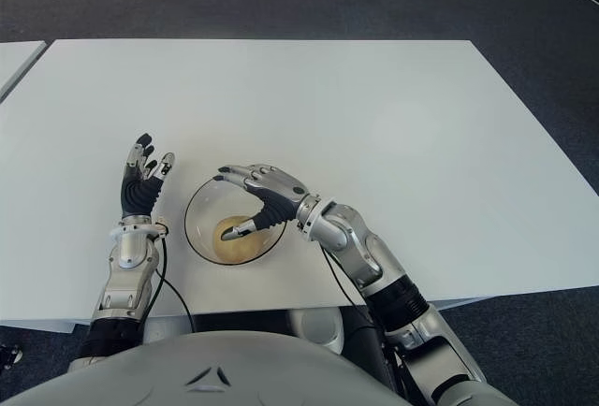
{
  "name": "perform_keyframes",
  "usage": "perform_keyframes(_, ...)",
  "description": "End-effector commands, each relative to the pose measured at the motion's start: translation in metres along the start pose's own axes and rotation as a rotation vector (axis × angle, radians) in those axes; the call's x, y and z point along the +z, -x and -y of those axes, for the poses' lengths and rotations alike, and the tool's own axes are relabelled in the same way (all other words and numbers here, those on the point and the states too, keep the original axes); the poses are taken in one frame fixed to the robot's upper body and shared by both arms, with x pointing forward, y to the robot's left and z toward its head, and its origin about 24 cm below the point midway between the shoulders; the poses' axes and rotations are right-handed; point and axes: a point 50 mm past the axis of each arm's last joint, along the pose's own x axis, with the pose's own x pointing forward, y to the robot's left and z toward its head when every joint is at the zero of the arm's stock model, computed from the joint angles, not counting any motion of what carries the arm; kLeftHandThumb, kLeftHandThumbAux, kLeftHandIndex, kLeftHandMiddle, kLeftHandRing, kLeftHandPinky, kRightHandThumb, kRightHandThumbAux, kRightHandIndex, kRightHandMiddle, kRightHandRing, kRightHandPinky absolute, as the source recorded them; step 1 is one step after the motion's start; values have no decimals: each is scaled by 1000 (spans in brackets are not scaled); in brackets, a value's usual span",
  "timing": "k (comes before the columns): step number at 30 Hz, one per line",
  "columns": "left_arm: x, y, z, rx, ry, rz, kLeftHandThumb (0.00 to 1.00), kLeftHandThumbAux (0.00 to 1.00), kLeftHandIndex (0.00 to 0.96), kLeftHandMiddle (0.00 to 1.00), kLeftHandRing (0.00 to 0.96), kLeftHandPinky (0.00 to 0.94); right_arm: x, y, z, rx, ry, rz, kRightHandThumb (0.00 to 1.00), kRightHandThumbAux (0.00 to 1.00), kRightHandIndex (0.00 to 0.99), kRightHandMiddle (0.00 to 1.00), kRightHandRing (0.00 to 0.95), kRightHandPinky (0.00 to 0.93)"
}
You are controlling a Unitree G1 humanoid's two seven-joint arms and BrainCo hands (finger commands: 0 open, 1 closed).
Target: Put the apples into the plate.
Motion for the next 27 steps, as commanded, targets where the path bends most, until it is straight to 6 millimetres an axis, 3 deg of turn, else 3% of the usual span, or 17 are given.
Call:
perform_keyframes(1, -1, 0, 1, 4, 0, -11, 0, 497, 0, 0, 0, 0, -3, 3, -1, 7, -1, -24, 122, 276, 0, 0, 0, 0)
perform_keyframes(14, 0, 0, 2, 0, 9, -9, 0, 517, 0, 0, 0, 0, -11, 6, 13, -101, -80, -11, 75, 295, 0, 0, 0, 0)
perform_keyframes(27, 0, 1, 4, 0, 46, 4, 0, 536, 0, 0, 0, 0, -26, 12, 37, -580, -380, 63, 25, 314, 0, 0, 0, 0)
